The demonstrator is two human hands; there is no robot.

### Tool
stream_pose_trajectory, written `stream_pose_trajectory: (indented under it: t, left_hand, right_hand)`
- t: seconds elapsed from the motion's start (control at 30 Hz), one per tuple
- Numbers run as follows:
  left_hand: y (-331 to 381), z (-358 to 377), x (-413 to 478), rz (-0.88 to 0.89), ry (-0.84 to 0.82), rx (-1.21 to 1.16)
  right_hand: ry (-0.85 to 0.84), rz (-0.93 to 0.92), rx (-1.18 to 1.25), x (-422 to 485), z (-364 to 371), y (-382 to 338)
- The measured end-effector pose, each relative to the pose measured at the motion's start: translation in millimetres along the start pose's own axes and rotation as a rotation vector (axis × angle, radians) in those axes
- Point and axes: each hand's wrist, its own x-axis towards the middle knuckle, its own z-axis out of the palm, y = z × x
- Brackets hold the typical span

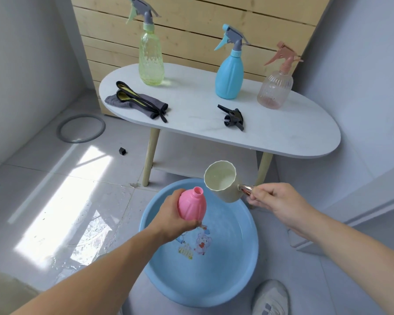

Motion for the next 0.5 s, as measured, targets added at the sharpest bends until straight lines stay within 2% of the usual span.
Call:
stream_pose_trajectory:
  t: [0.17, 0.5]
  left_hand:
    - [-1, 1, 1, 0.006, -0.005, 0.011]
    - [0, 4, 2, 0.000, -0.017, 0.006]
  right_hand:
    - [0.034, -0.049, -0.122, -2, 2, -7]
    - [0.035, -0.087, -0.215, -2, 7, -15]
